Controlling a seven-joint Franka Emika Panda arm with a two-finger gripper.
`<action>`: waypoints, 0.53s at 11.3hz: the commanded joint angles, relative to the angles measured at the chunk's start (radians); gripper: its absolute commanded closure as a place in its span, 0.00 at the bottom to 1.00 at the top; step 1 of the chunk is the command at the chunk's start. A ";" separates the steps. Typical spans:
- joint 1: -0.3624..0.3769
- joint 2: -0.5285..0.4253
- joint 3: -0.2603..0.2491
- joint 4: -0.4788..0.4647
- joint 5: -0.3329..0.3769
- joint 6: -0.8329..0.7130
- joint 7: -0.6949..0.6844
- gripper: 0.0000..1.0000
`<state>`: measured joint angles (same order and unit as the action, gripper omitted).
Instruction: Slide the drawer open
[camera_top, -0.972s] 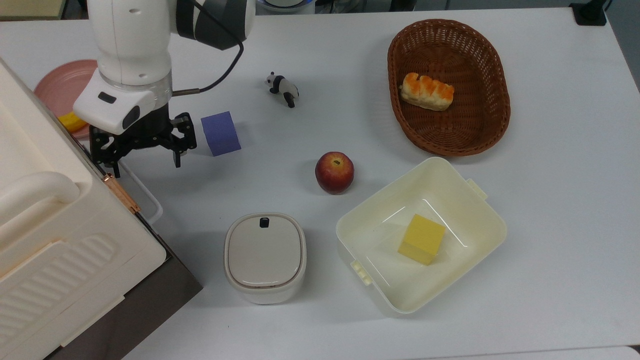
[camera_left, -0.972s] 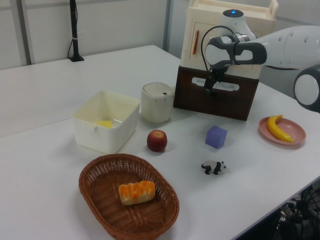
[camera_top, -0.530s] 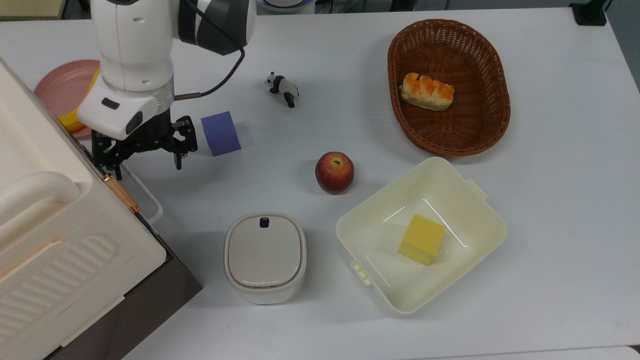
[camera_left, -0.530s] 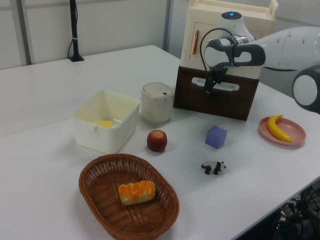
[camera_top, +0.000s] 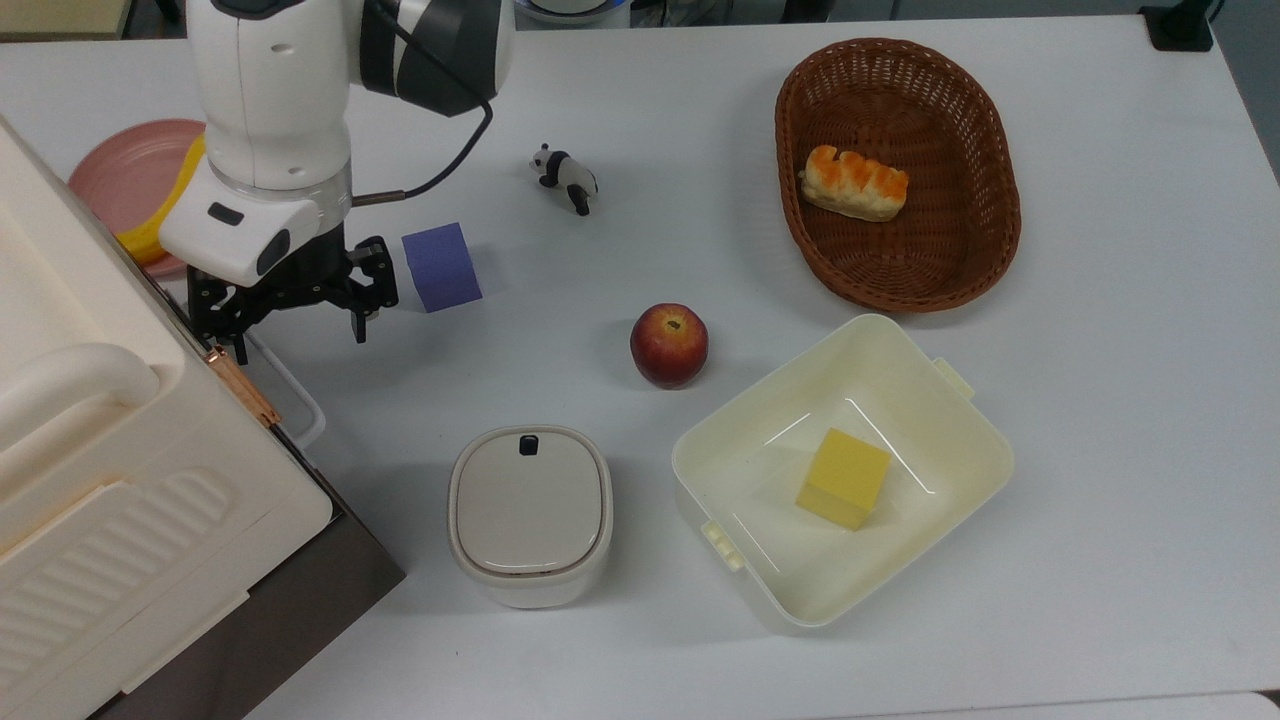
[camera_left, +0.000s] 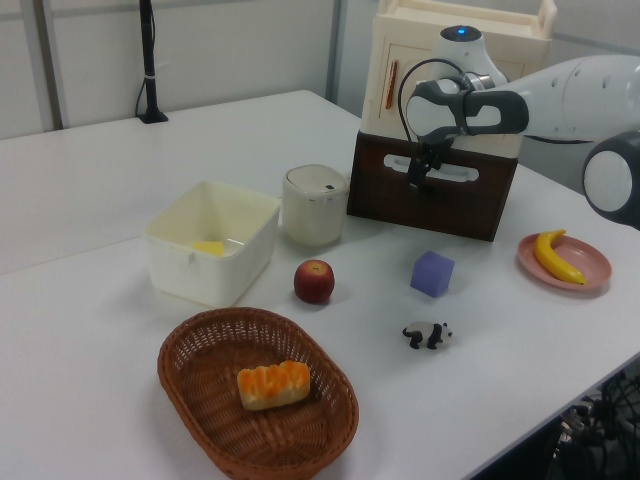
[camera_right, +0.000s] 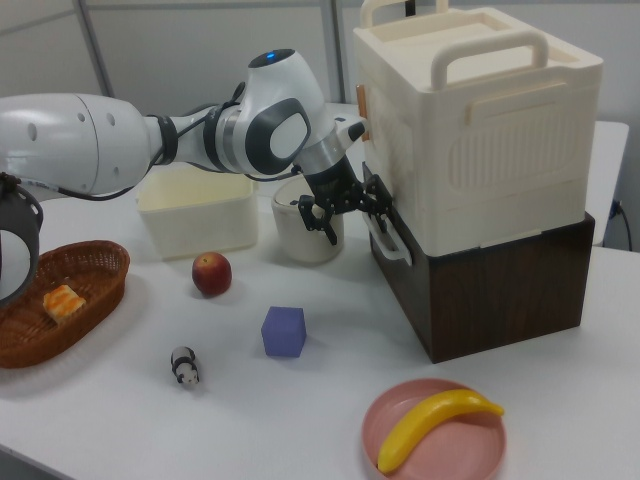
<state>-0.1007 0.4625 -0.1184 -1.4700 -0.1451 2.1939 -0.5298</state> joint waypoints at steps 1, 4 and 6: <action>0.004 0.021 -0.009 0.022 -0.022 0.044 -0.015 0.00; 0.004 0.022 -0.009 0.022 -0.022 0.046 -0.013 0.00; 0.003 0.022 -0.010 0.022 -0.022 0.049 -0.016 0.00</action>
<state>-0.1001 0.4634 -0.1183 -1.4701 -0.1451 2.1976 -0.5298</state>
